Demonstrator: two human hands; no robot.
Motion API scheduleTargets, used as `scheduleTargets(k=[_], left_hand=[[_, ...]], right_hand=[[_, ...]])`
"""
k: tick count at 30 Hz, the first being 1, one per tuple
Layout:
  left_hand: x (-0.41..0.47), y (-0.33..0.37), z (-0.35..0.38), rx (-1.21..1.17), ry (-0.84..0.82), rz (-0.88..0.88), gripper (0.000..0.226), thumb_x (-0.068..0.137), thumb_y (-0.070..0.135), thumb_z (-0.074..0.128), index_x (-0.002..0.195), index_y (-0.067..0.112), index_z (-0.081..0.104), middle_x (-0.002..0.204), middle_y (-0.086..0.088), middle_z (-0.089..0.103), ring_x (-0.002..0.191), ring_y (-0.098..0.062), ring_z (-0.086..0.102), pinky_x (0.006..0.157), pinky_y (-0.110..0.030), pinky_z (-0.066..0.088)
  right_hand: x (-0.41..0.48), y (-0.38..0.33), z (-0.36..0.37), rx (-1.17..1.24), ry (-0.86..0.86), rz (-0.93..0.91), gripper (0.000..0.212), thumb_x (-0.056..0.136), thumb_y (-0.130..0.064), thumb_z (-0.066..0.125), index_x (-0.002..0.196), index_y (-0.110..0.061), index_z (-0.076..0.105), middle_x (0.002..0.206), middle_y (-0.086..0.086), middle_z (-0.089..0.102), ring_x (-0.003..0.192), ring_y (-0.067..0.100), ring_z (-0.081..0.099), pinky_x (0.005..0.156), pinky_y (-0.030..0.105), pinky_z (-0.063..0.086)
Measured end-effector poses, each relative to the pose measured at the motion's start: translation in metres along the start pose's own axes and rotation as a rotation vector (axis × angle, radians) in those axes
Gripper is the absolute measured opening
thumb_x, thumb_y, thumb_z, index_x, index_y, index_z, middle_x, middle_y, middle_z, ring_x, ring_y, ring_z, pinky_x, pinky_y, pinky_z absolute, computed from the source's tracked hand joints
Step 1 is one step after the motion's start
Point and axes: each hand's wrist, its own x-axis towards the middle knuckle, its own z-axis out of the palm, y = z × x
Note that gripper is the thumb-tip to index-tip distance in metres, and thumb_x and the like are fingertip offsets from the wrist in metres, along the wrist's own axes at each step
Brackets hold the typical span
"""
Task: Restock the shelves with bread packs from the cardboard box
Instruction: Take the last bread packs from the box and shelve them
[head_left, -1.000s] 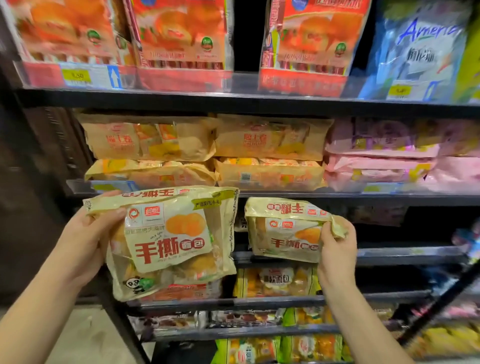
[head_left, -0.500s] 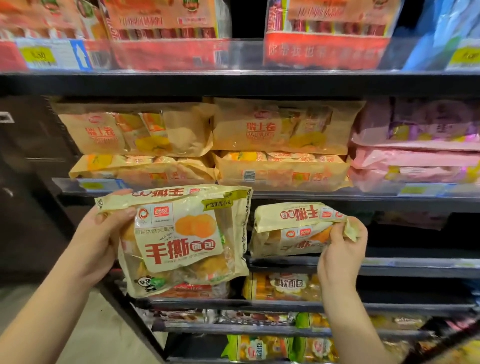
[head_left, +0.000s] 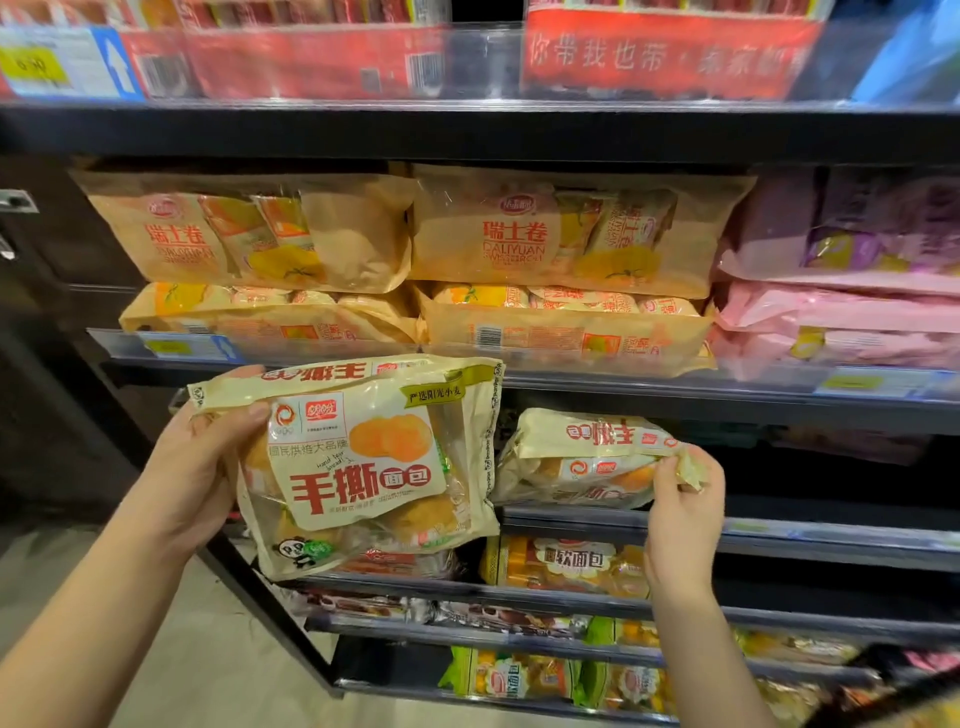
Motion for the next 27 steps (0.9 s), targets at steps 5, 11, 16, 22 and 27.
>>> scheduleTargets(k=[5,11,16,22,27], left_hand=[[-0.001,0.002,0.002,0.007,0.028,0.000,0.048,0.099,0.005,0.050,0.147,0.008,0.048,0.137,-0.022,0.062,0.127,-0.041,0.059,0.096,-0.051,0.055],[-0.005,0.006,-0.004,-0.003,0.048,0.015,0.047,0.100,0.003,0.049,0.147,0.008,0.047,0.136,-0.019,0.064,0.120,-0.034,0.066,0.092,-0.047,0.058],[-0.013,0.010,-0.004,-0.002,0.047,0.019,0.047,0.101,0.005,0.049,0.148,0.010,0.047,0.137,-0.018,0.064,0.120,-0.032,0.066,0.095,-0.048,0.057],[-0.019,0.018,0.000,-0.016,0.053,0.015,0.050,0.098,0.008,0.054,0.147,0.011,0.048,0.135,-0.017,0.065,0.121,-0.033,0.066,0.093,-0.046,0.058],[-0.023,0.019,0.006,-0.014,0.042,0.010,0.052,0.096,0.008,0.056,0.147,0.011,0.049,0.131,-0.015,0.068,0.114,-0.029,0.070,0.088,-0.042,0.062]], right_hand=[[0.009,-0.008,-0.006,-0.191,-0.115,-0.031,0.020,0.107,-0.030,0.051,0.126,-0.029,0.055,0.112,-0.020,0.063,0.099,-0.014,0.059,0.079,0.008,0.044],[0.003,-0.003,-0.007,-0.235,-0.102,-0.097,0.021,0.106,-0.031,0.053,0.126,-0.033,0.059,0.112,-0.020,0.065,0.105,-0.007,0.062,0.082,0.017,0.050],[0.001,0.008,-0.012,-0.331,-0.208,-0.128,0.020,0.104,-0.028,0.057,0.121,-0.038,0.060,0.112,-0.020,0.067,0.105,-0.010,0.061,0.089,0.022,0.049],[0.014,0.005,-0.021,-0.303,-0.306,-0.066,0.044,0.100,-0.022,0.065,0.141,-0.028,0.053,0.126,-0.012,0.063,0.115,-0.001,0.060,0.092,0.020,0.048],[0.021,0.017,-0.023,-0.445,-0.571,0.017,0.060,0.087,-0.014,0.081,0.134,-0.037,0.053,0.121,-0.021,0.064,0.108,-0.009,0.063,0.079,0.008,0.051]])
